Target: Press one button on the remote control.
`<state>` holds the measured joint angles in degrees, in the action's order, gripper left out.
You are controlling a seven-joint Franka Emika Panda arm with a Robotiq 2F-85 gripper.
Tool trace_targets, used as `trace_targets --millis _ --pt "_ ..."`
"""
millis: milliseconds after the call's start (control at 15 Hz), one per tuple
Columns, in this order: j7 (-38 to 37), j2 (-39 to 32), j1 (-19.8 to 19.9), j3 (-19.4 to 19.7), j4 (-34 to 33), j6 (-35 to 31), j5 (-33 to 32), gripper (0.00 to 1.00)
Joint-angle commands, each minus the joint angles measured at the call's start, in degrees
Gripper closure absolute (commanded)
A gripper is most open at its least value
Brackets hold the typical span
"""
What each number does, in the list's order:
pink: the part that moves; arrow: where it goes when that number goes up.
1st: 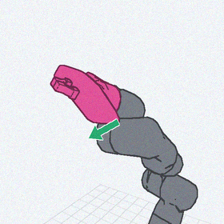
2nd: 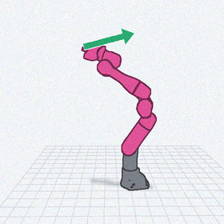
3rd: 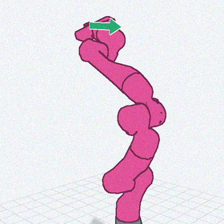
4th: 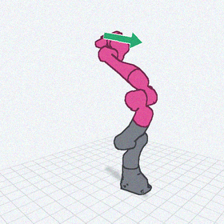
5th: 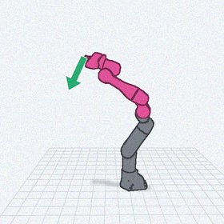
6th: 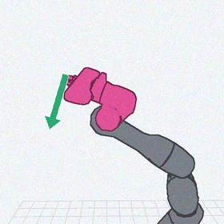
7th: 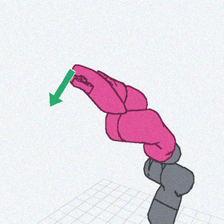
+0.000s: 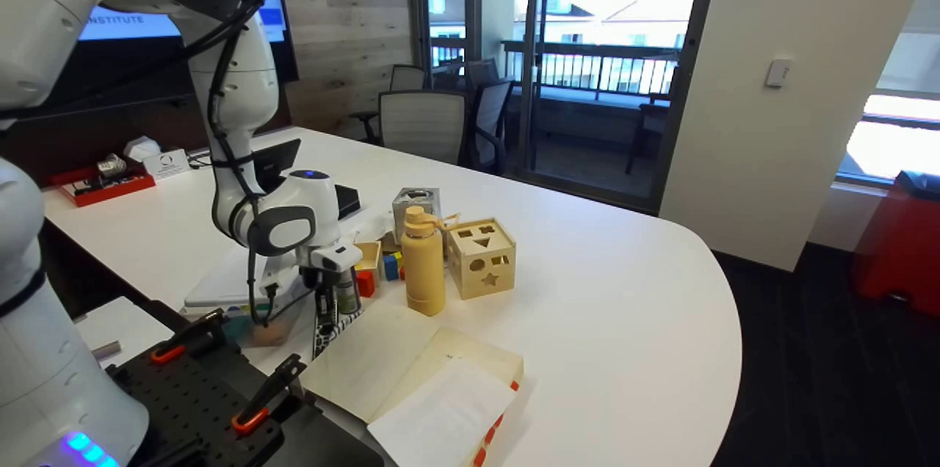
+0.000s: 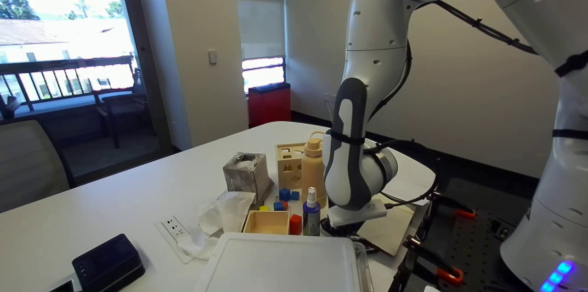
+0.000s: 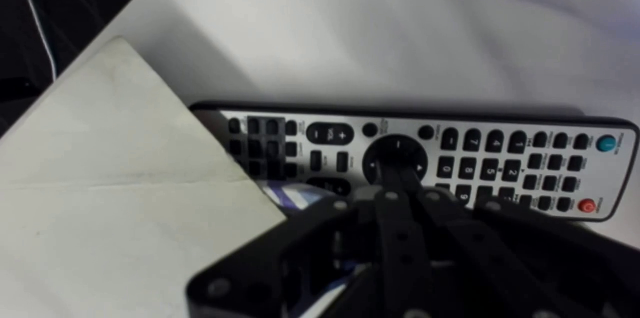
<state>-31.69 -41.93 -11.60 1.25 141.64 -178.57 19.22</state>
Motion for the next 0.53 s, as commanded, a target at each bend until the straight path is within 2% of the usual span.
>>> trace_targets --millis 0,467 --pt "0.1 -3.1 -1.3 1.4 -3.1 2.8 1.1 1.0" --pt "0.1 -4.5 -0.1 0.8 -4.9 6.4 0.8 1.0"
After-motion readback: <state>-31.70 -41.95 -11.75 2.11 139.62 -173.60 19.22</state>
